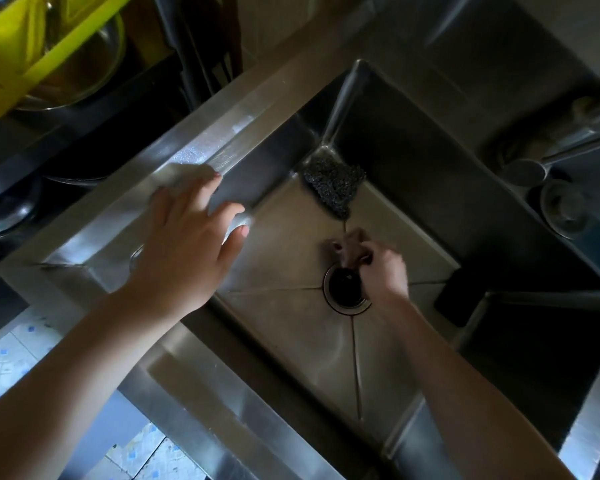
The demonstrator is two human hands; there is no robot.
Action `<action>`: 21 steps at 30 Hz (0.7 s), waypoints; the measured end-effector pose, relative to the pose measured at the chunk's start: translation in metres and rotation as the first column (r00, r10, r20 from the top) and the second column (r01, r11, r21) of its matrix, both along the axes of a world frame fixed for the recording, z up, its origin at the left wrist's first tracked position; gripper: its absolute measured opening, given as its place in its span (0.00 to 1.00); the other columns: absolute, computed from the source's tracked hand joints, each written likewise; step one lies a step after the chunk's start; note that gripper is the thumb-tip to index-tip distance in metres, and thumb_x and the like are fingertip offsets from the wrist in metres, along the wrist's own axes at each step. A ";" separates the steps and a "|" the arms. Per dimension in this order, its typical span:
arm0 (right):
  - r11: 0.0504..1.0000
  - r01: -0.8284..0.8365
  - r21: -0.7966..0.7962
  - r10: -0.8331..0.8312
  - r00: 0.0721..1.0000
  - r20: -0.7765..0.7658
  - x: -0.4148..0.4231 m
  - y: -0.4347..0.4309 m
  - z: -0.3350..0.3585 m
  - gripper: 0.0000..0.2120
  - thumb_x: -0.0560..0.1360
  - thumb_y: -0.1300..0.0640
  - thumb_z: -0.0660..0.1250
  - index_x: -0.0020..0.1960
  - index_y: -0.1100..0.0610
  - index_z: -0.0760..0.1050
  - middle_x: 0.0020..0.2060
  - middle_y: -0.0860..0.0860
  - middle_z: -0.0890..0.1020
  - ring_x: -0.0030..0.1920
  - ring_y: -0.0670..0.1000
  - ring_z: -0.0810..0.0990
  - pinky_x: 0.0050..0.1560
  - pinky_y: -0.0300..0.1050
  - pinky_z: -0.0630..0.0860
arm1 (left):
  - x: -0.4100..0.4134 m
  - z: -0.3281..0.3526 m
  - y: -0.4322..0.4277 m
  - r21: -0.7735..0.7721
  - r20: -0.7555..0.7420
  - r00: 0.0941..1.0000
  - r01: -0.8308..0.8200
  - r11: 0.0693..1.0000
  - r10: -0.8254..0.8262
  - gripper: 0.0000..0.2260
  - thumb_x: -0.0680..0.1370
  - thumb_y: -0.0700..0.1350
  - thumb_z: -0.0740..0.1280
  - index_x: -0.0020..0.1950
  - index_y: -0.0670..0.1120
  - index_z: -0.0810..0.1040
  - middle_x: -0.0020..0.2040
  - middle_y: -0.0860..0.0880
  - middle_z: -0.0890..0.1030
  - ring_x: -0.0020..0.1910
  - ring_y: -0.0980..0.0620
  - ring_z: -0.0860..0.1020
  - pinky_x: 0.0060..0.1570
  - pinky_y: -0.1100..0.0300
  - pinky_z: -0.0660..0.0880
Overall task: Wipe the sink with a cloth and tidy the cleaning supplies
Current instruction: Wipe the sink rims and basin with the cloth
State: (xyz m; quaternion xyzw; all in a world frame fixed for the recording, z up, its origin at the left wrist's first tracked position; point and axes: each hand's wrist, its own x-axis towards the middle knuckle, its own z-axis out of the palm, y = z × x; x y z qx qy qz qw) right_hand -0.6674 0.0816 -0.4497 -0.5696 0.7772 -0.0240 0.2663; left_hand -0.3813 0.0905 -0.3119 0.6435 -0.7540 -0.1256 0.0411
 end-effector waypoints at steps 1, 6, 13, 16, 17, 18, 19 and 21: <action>0.998 0.053 -0.025 -0.053 0.999 -0.007 -0.011 -0.007 0.001 0.24 0.69 0.68 0.62 0.62 0.53 0.76 0.56 0.57 0.79 0.53 0.59 0.79 0.55 0.47 0.76 | -0.002 -0.001 -0.002 -0.001 -0.007 1.000 0.001 1.000 -0.001 0.20 0.77 0.53 0.53 0.58 0.45 0.77 0.69 0.39 0.68 0.61 0.36 0.72 0.64 0.41 0.59; 0.963 0.252 -0.095 -0.251 0.968 0.027 -0.036 -0.047 -0.008 0.22 0.70 0.71 0.60 0.60 0.58 0.77 0.55 0.59 0.79 0.53 0.59 0.79 0.53 0.48 0.76 | -0.013 -0.009 -0.019 -0.053 -0.017 0.997 0.069 0.996 -0.070 0.16 0.77 0.51 0.56 0.57 0.45 0.77 0.71 0.40 0.66 0.68 0.40 0.67 0.64 0.42 0.60; 0.964 0.245 -0.101 -0.250 0.967 -0.042 -0.040 -0.086 -0.031 0.19 0.74 0.71 0.60 0.63 0.60 0.75 0.60 0.60 0.73 0.54 0.61 0.77 0.53 0.48 0.74 | -0.033 -0.021 -0.055 -0.098 -0.003 0.986 0.164 0.982 -0.165 0.17 0.78 0.52 0.55 0.58 0.45 0.77 0.73 0.40 0.64 0.70 0.42 0.65 0.63 0.43 0.64; 0.983 0.158 -0.089 -0.168 0.979 -0.119 -0.038 -0.093 -0.039 0.18 0.74 0.70 0.60 0.63 0.60 0.74 0.60 0.60 0.73 0.54 0.61 0.77 0.52 0.49 0.74 | -0.041 -0.021 -0.069 -0.130 -0.010 0.981 0.190 0.973 -0.193 0.16 0.78 0.50 0.57 0.57 0.43 0.78 0.72 0.38 0.65 0.68 0.39 0.67 0.62 0.43 0.65; 0.991 0.101 -0.091 -0.114 0.983 -0.146 -0.037 -0.094 -0.042 0.18 0.75 0.70 0.60 0.62 0.59 0.74 0.59 0.60 0.73 0.54 0.61 0.76 0.52 0.50 0.74 | -0.044 -0.021 -0.074 -0.153 -0.003 0.979 0.202 0.967 -0.205 0.15 0.78 0.49 0.58 0.55 0.42 0.79 0.71 0.37 0.66 0.67 0.38 0.69 0.61 0.43 0.66; 0.996 0.030 -0.090 -0.046 0.983 -0.178 -0.038 -0.094 -0.045 0.18 0.75 0.70 0.60 0.63 0.59 0.74 0.59 0.60 0.74 0.55 0.61 0.76 0.52 0.51 0.74 | -0.047 -0.020 -0.079 -0.175 0.001 0.975 0.217 0.960 -0.220 0.14 0.78 0.48 0.59 0.54 0.41 0.79 0.71 0.36 0.67 0.65 0.38 0.70 0.60 0.44 0.66; 0.995 -0.052 -0.082 0.034 0.976 -0.214 -0.039 -0.092 -0.049 0.19 0.75 0.69 0.60 0.63 0.58 0.74 0.60 0.59 0.74 0.56 0.61 0.75 0.53 0.51 0.73 | -0.050 -0.020 -0.085 -0.186 0.000 0.972 0.231 0.955 -0.235 0.14 0.77 0.47 0.60 0.53 0.40 0.80 0.70 0.35 0.67 0.65 0.37 0.70 0.60 0.43 0.67; 0.977 -0.211 -0.042 0.195 0.950 -0.244 -0.041 -0.084 -0.054 0.21 0.75 0.68 0.59 0.65 0.55 0.73 0.62 0.57 0.74 0.58 0.61 0.74 0.54 0.50 0.73 | -0.053 -0.019 -0.094 -0.176 0.003 0.969 0.242 0.954 -0.245 0.15 0.77 0.47 0.60 0.53 0.39 0.79 0.70 0.34 0.66 0.66 0.36 0.69 0.62 0.43 0.66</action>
